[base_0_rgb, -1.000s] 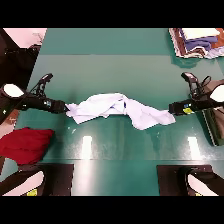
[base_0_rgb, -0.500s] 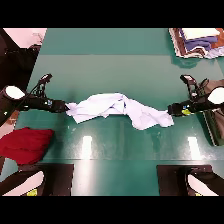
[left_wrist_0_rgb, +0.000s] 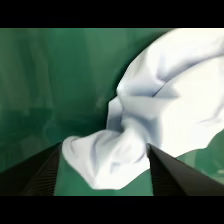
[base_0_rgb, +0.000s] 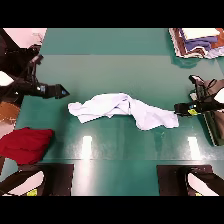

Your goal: Fold the shirts.

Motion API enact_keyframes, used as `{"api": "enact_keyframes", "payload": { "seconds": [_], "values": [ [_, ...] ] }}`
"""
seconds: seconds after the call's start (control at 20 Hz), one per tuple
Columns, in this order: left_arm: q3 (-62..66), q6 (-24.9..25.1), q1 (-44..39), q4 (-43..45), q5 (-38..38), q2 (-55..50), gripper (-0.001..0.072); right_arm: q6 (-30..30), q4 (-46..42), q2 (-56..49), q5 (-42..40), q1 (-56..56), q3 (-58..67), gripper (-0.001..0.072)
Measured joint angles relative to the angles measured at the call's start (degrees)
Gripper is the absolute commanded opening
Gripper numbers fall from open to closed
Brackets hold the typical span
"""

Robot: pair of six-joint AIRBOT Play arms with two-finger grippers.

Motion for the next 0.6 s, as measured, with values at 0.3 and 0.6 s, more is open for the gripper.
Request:
{"api": "enact_keyframes", "payload": {
  "seconds": [0.3, 0.6],
  "values": [
    [4.61, 1.68, -16.17, -1.25, 6.34, -1.77, 0.0609, 0.15, 3.04, 0.02, -0.94, -0.28, 0.00, 0.0013],
    [9.49, 2.14, -35.82, 5.51, 15.65, -14.01, 0.0610, 0.17, 5.40, 0.02, -1.29, -0.28, -0.02, 0.0013]
  ]
}}
